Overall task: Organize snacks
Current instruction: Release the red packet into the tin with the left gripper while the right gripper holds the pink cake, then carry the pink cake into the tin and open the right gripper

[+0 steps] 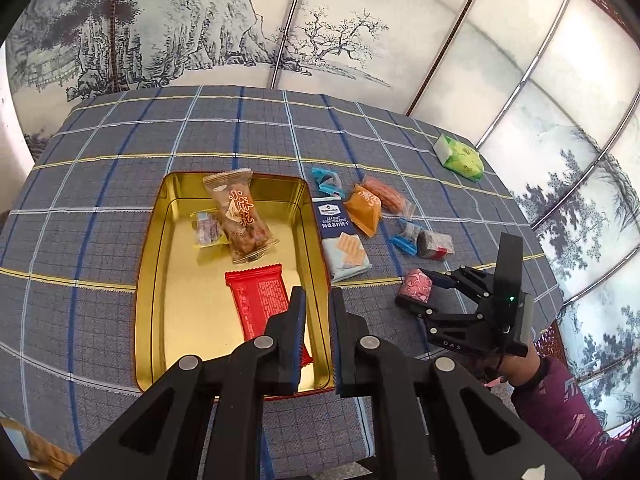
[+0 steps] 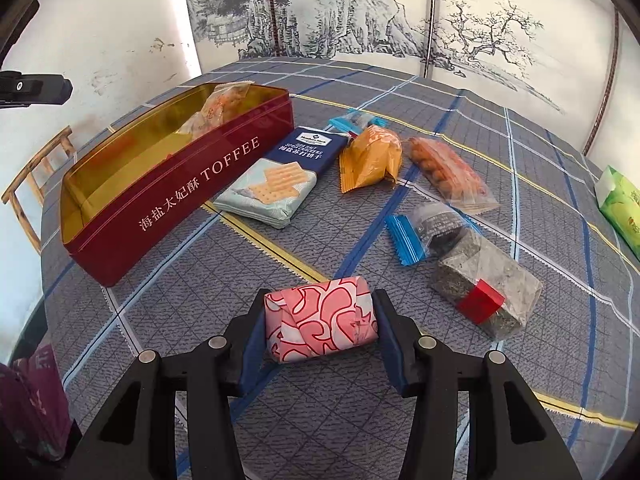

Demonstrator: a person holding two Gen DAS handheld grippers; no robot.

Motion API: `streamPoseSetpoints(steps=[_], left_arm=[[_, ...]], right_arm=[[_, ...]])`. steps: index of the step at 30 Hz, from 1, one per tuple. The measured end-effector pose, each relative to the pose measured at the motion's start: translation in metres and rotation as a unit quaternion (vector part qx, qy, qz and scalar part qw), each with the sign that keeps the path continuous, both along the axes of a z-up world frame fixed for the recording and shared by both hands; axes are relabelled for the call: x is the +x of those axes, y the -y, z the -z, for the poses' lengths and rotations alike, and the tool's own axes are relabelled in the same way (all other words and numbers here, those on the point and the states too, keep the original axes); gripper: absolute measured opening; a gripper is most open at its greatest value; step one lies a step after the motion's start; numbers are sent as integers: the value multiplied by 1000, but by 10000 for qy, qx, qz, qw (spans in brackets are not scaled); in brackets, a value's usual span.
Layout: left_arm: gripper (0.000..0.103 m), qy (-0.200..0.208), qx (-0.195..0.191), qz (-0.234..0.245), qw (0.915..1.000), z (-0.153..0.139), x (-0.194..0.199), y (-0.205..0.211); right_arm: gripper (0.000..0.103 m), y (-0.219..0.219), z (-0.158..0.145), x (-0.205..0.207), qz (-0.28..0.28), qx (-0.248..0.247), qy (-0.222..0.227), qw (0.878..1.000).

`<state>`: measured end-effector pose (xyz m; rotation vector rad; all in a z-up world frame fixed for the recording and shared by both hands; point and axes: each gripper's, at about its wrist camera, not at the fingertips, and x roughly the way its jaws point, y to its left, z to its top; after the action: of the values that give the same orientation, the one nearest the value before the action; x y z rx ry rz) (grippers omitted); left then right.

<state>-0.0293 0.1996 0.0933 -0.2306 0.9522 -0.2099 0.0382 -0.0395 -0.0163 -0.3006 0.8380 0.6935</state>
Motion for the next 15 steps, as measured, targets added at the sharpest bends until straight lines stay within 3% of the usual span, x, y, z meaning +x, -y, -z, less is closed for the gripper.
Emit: streamPoseSetpoints(steps=[8,15], left_arm=[[9,165,473,-289,9983,4,-7,7],[18,189,790,-588,9950,10,-11,2]], right_arm=[[51,1,0,1,23,53,-32,10000],[51,2,0,-1,149,176,-108,9997]])
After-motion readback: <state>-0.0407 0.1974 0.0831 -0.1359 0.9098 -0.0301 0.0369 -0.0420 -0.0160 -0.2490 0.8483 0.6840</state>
